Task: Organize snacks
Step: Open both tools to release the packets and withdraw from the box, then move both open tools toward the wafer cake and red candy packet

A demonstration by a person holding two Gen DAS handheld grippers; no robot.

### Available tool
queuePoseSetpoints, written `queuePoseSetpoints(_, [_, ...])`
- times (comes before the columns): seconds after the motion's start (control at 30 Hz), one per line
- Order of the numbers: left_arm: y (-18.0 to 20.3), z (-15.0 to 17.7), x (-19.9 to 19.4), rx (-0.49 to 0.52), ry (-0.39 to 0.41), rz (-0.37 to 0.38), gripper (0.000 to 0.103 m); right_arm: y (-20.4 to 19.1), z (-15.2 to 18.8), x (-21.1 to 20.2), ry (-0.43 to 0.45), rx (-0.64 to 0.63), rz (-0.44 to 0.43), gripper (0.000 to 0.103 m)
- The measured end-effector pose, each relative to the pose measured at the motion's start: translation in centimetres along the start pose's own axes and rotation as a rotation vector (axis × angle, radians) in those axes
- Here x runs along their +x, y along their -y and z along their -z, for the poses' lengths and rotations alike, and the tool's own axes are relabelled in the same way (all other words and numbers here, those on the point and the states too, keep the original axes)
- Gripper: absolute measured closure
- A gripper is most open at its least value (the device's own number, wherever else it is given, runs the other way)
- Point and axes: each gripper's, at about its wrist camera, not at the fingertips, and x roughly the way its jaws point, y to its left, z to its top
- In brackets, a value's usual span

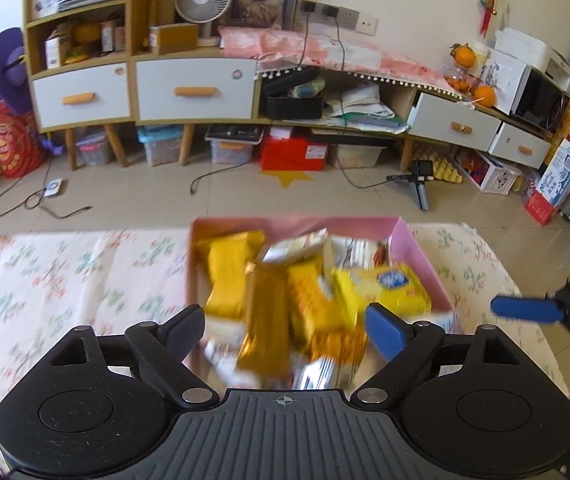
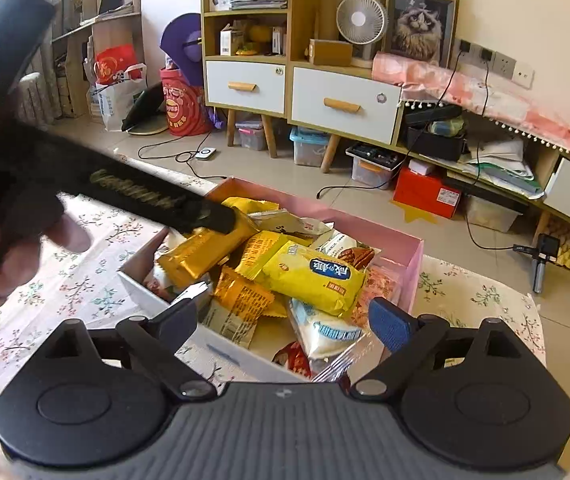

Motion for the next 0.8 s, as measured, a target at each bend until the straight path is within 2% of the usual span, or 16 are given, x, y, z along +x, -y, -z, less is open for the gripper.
queuePoseSetpoints(0.37, [-2.6, 6.9, -4.8, -0.029, -0.063, -0.090, 0.008, -2.8, 1.7, -1.6, -0.016, -0.063, -0.059, 0.008])
queuePoseSetpoints(0.6, [-3.5, 11.2, -6.0, -0.066, -0.046, -0.107, 0.006, -4.5, 3.0, -1.7, -0.034, -0.132, -0.102, 0.007])
queuePoseSetpoints(0.7, [-3.4, 11.9, -5.8, -0.069, -0.057, -0.113, 0.006, -5.2, 3.9, -1.8, -0.034, -0.192, -0.134, 0.007])
queuePoseSetpoints(0.8, [-3.2, 12.3, -6.0, -0.066, -0.029, -0.096, 0.006, -5.4, 4.8, -1.9, -0.032, -0.222, -0.166, 0.007])
